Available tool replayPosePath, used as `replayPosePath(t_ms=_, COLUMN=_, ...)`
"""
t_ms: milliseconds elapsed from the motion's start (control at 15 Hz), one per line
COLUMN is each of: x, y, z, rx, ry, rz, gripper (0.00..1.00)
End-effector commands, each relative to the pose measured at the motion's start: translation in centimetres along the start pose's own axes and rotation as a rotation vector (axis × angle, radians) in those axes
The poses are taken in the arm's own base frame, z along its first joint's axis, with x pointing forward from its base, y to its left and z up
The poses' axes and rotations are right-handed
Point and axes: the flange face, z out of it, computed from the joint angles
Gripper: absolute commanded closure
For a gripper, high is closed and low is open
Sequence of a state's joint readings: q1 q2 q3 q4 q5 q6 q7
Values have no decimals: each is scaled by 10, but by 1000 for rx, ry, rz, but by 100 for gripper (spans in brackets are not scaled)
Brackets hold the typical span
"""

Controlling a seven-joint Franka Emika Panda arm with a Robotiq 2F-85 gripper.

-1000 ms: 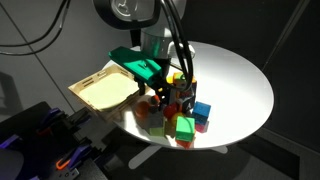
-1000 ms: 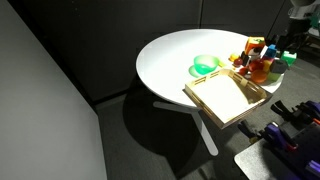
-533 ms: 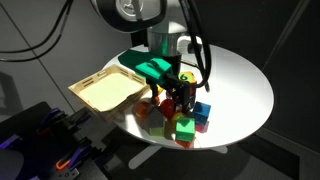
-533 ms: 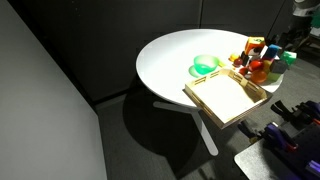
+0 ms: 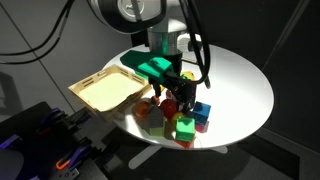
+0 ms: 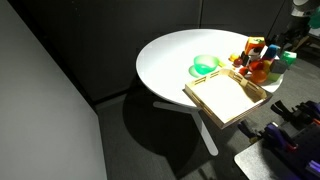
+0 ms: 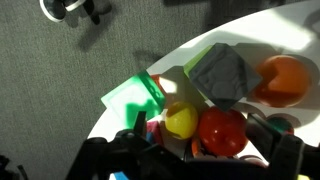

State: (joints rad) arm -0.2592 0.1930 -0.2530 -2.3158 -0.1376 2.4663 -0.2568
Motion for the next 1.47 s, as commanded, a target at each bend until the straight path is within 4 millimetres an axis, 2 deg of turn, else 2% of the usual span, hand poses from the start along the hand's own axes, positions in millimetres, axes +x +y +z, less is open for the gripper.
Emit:
replayPosePath(t_ms=0, x=2, y=-5, z=0, rx=-15, ry=7, rz=3, gripper=0)
replayPosePath(t_ms=667, x=-2, y=-27, z=9, rx=9, ry=-13, rz=-33, gripper=0)
replayPosePath(t_ms=1400, x=-11, y=-35, z=10, rx=71, ry=-13, rz=-13, gripper=0)
